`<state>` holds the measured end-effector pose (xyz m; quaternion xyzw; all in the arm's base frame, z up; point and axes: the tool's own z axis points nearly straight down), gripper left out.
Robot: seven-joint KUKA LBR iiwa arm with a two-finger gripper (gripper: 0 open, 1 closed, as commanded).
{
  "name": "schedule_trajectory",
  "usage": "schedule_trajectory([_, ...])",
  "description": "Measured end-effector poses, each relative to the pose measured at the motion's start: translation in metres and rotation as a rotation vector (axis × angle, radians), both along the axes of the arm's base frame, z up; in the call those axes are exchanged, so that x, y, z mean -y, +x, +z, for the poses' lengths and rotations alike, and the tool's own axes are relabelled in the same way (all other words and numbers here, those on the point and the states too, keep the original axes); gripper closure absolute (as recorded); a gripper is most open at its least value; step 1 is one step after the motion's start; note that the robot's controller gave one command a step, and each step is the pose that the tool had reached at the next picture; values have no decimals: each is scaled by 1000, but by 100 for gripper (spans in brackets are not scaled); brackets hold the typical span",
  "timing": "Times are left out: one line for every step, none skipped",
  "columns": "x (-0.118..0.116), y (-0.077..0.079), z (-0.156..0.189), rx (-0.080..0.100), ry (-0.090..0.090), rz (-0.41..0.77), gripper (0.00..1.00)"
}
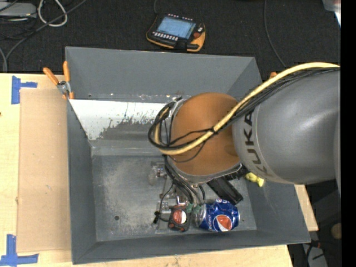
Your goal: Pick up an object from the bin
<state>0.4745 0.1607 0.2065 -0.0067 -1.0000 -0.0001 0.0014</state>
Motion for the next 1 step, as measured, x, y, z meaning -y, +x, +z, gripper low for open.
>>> schedule_trajectory([0,0,0,0,0,1,0])
